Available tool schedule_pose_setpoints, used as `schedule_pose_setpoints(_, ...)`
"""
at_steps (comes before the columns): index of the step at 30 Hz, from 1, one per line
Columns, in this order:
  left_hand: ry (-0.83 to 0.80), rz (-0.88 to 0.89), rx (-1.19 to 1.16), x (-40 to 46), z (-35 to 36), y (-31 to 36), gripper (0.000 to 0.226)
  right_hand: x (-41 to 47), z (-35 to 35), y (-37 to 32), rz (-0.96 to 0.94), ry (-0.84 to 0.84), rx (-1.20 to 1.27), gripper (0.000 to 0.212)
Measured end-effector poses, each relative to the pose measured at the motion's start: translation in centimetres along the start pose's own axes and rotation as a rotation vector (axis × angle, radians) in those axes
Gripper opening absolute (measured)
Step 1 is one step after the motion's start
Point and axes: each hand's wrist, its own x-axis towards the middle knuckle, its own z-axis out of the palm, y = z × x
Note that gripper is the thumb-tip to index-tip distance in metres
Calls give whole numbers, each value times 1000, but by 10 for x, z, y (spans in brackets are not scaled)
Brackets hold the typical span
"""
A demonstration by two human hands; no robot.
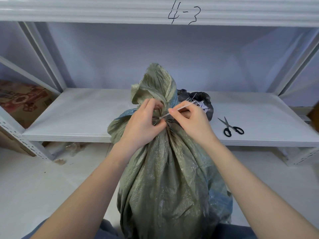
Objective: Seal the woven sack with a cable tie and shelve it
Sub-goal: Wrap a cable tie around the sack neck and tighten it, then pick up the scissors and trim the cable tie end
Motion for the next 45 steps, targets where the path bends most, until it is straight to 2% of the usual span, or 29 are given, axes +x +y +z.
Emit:
schedule_pose_setpoints(3, -10, 18, 18, 0, -1, 5, 41, 1, -7, -2, 31, -15, 56, 23)
schedule_pose_setpoints(8, 2, 64, 52, -1, -5, 20, 63, 3, -25, -10, -12, -8, 33, 49)
schedule_pose_setpoints(11, 44, 142, 31, 0, -3, 39, 64, 2, -43, -12, -44, -6, -64, 59)
schedule_pose_setpoints(17, 43, 251, 39, 19, 15, 85, 67, -13, -101, -9, -117, 75, -190, 60)
schedule_pose_setpoints(23, -49, 292, 82, 40, 58, 126, 73, -28, -160, 10, -108, 152, -337, 64)
schedule_pose_setpoints(27, -143, 293, 131, 44, 102, 130, 76, -37, -186, 41, -44, 166, -410, 69)
schedule_pose_setpoints(32, -275, 253, 235, 47, 153, 101, 81, -43, -196, 98, 28, 150, -473, 71)
schedule_pose_setpoints(45, -550, 226, 438, 87, 284, 47, 78, 10, -178, 237, 219, 136, -542, 70)
